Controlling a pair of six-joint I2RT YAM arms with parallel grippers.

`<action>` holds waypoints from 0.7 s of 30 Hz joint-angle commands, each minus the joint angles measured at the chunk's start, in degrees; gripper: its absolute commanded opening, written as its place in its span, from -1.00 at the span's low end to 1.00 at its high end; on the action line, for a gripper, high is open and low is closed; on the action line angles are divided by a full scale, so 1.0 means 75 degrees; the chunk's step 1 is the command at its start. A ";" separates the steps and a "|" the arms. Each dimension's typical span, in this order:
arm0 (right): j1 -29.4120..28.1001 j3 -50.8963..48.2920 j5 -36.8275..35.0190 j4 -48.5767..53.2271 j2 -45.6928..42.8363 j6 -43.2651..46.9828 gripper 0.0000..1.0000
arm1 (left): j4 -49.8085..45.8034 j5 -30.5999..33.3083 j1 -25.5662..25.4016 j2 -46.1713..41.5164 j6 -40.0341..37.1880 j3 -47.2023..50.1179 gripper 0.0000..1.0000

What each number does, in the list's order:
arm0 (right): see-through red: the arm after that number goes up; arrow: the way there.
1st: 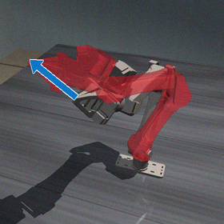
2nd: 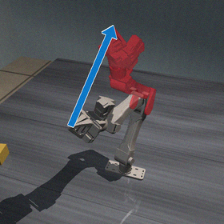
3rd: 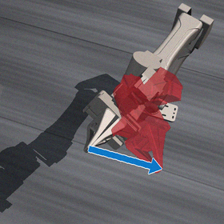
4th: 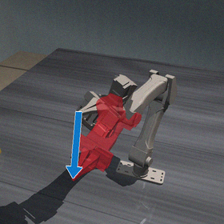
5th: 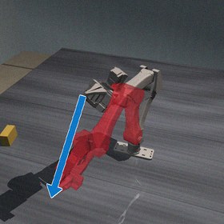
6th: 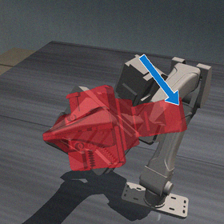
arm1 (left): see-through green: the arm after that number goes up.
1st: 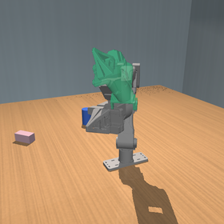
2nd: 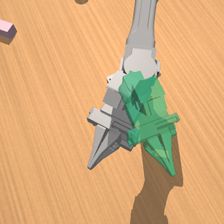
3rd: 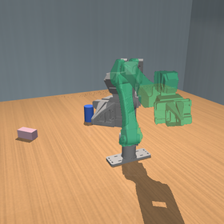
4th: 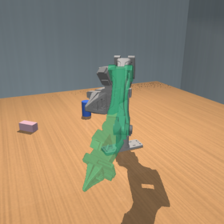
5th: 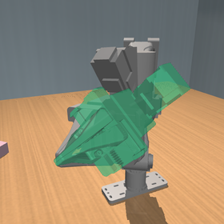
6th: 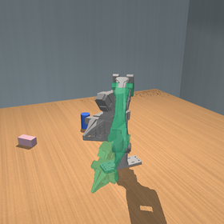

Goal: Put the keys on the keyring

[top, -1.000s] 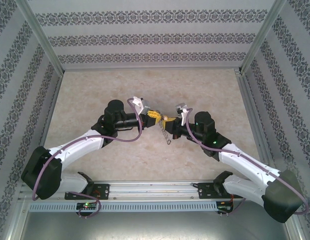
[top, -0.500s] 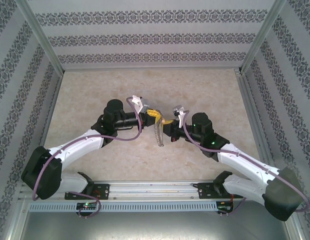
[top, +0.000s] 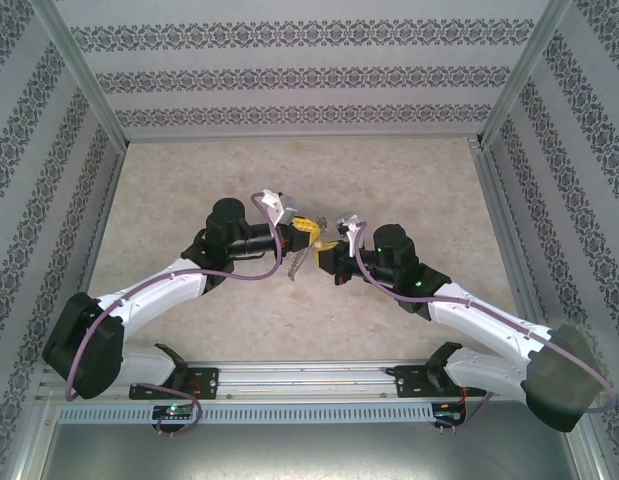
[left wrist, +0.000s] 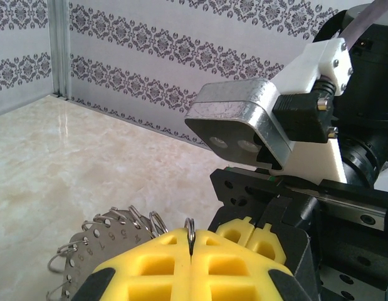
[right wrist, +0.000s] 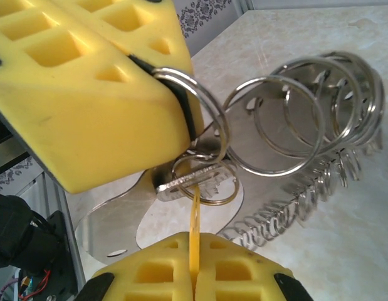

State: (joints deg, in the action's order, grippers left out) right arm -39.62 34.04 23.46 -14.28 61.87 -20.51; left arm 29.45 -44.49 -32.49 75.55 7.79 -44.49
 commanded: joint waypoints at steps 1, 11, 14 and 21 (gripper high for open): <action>-0.0134 0.0279 0.0021 0.0074 -0.0100 0.0183 -1.00 | 0.0958 -0.0077 0.0089 0.0016 0.0176 -0.0062 -1.00; -0.0045 0.0331 0.0203 0.0309 -0.0140 0.0104 -0.43 | 0.1795 -0.0041 0.0084 0.0162 0.0654 0.0207 -1.00; 0.0241 -0.0028 0.0205 0.0508 -0.0729 -0.0007 -0.23 | 0.2061 -0.0110 0.0113 0.0244 0.0810 0.0257 -1.00; 0.1323 -0.0683 0.0458 0.0764 -0.2560 -0.0585 -0.14 | 0.2849 -0.0496 0.0229 0.0467 0.1456 0.0326 -1.00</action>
State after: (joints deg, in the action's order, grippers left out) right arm -31.79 30.02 25.06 -8.91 46.22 -22.65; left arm 42.70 -45.80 -32.01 78.67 15.29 -42.41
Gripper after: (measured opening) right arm 0.426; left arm 0.050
